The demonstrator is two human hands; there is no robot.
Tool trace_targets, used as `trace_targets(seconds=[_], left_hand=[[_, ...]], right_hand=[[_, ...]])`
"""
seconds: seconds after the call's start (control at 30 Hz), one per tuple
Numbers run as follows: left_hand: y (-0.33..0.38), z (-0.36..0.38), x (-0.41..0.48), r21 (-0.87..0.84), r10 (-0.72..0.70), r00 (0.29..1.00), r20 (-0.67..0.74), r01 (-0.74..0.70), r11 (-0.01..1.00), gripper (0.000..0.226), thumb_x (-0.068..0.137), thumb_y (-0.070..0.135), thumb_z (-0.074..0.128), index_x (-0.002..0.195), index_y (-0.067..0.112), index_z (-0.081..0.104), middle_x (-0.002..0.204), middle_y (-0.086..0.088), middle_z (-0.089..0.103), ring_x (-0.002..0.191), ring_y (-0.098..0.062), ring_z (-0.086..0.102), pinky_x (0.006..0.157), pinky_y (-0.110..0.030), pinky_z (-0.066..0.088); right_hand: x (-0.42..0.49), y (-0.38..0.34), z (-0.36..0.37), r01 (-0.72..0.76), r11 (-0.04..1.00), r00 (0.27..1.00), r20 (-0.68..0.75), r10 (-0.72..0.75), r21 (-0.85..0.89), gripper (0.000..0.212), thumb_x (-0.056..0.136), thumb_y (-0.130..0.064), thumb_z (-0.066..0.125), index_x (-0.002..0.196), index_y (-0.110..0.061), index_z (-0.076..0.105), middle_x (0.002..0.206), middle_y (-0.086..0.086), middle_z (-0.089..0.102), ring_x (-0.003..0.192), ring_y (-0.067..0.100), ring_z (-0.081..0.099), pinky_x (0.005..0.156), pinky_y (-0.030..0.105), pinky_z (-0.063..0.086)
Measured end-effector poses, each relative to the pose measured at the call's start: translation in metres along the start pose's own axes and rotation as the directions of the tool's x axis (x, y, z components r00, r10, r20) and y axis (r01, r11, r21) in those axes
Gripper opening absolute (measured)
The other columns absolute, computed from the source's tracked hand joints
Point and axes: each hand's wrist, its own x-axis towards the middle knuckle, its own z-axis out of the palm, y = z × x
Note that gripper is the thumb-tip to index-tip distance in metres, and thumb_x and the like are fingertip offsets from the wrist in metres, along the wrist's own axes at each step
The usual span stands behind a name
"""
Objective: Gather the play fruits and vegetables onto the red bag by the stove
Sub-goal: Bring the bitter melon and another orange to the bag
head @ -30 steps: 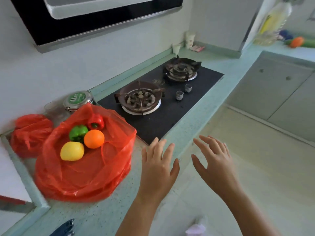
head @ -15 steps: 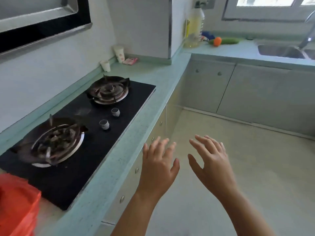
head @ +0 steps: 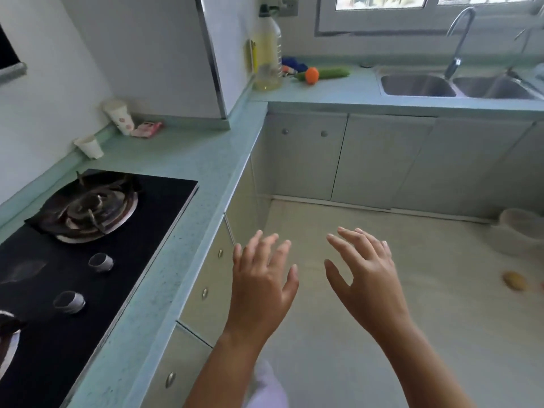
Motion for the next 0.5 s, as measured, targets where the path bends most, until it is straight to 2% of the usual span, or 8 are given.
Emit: trace_targets(seconds=[0.17, 0.33, 0.5], left_hand=[[-0.018, 0.043, 0.065, -0.025, 0.036, 0.999, 0.006, -0.036, 0.999, 0.038, 0.082, 0.033, 0.045, 0.109, 0.012, 0.064, 0.113, -0.01, 0.063, 0.113, -0.032, 0.053, 0.096, -0.055, 0.036], [-0.057, 0.083, 0.159, -0.071, 0.023, 1.0, 0.0, -0.023, 0.997, 0.039, 0.082, 0.032, 0.045, 0.108, 0.01, 0.064, 0.113, -0.012, 0.063, 0.113, -0.033, 0.053, 0.092, -0.058, 0.041], [-0.099, 0.105, 0.25, -0.1, 0.027, 0.998, -0.054, -0.032, 0.994, 0.04, 0.082, 0.031, 0.046, 0.11, 0.009, 0.064, 0.114, -0.012, 0.063, 0.114, -0.032, 0.05, 0.092, -0.057, 0.041]], right_hand=[[0.06, 0.025, 0.028, -0.037, 0.998, 0.999, -0.005, 0.037, -0.053, 0.042, 0.081, -0.037, 0.044, 0.111, -0.015, 0.063, 0.116, 0.009, 0.063, 0.112, 0.033, 0.054, 0.094, 0.058, 0.035], [0.155, 0.051, 0.063, -0.05, 0.993, 0.999, 0.008, 0.051, -0.109, 0.042, 0.08, -0.037, 0.045, 0.111, -0.014, 0.063, 0.115, 0.009, 0.063, 0.11, 0.034, 0.055, 0.093, 0.058, 0.035], [0.254, 0.053, 0.097, -0.028, 0.995, 0.999, -0.026, 0.026, -0.093, 0.041, 0.082, -0.036, 0.045, 0.112, -0.014, 0.062, 0.117, 0.008, 0.062, 0.112, 0.032, 0.053, 0.095, 0.056, 0.038]])
